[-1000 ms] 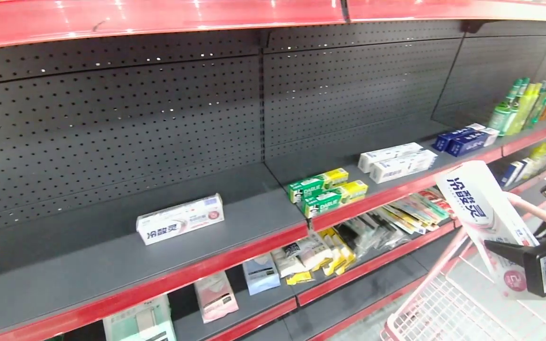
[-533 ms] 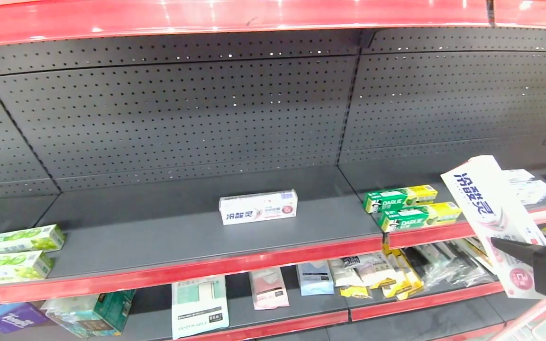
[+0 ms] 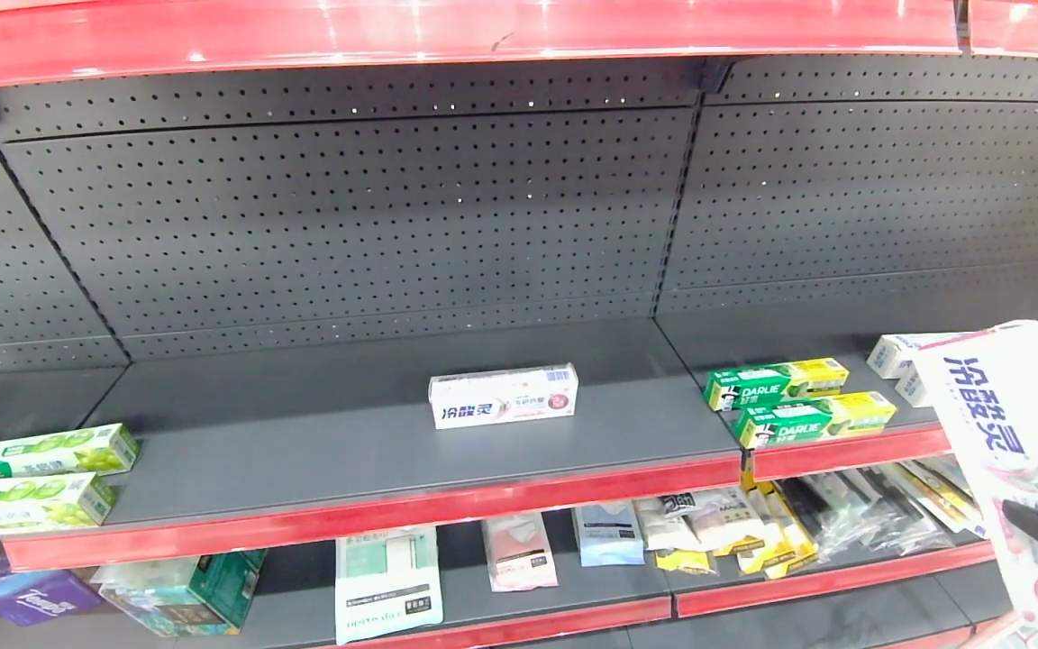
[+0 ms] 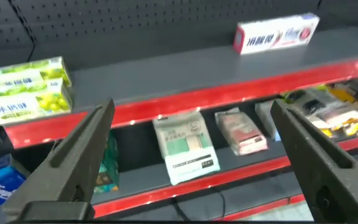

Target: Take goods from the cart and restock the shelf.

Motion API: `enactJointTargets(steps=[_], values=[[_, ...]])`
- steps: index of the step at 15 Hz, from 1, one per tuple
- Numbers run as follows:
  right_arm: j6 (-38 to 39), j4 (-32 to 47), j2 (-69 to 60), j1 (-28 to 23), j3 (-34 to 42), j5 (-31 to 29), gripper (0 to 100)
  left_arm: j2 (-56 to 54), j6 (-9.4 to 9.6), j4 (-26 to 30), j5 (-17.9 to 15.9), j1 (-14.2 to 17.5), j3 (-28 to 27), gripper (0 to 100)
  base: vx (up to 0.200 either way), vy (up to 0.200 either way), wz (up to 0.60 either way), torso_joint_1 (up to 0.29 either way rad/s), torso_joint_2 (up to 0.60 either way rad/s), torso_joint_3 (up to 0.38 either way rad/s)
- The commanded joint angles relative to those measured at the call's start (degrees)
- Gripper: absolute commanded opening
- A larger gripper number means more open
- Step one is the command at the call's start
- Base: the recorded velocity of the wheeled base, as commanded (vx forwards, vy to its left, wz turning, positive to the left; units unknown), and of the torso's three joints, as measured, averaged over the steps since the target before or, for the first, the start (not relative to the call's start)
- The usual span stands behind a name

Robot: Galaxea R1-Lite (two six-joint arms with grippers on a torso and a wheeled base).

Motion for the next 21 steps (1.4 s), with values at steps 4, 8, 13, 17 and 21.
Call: enactJointTargets(steps=[4, 8, 13, 17, 21], values=[[0.4, 0.4, -16.8, -0.6, 6.6, 1.7, 0, 47.7, -0.66, -8.7, 0.8, 0.8, -23.3, 100, 0.0, 0.0, 0.0, 0.0, 0.0, 0.0], [0.9, 0.0, -19.1, -1.3, 9.7, 1.4, 0, 69.5, 12.26, -17.6, -7.4, 2.4, -28.3, 100, 0.0, 0.0, 0.0, 0.0, 0.0, 0.0], [0.7, 0.7, -23.0, -1.3, 11.0, 1.3, 0, 93.2, 34.76, -17.3, -20.7, 0.7, -42.2, 100, 0.0, 0.0, 0.0, 0.0, 0.0, 0.0], [0.7, 0.7, -23.0, -1.3, 11.0, 1.3, 0, 104.5, 35.73, -17.4, -28.2, -5.6, -52.2, 100, 0.0, 0.0, 0.0, 0.0, 0.0, 0.0], [0.5, 0.7, -23.5, -1.3, 11.5, 0.4, 0, 112.5, 35.81, -17.2, -33.9, -10.4, -61.2, 100, 0.0, 0.0, 0.0, 0.0, 0.0, 0.0]])
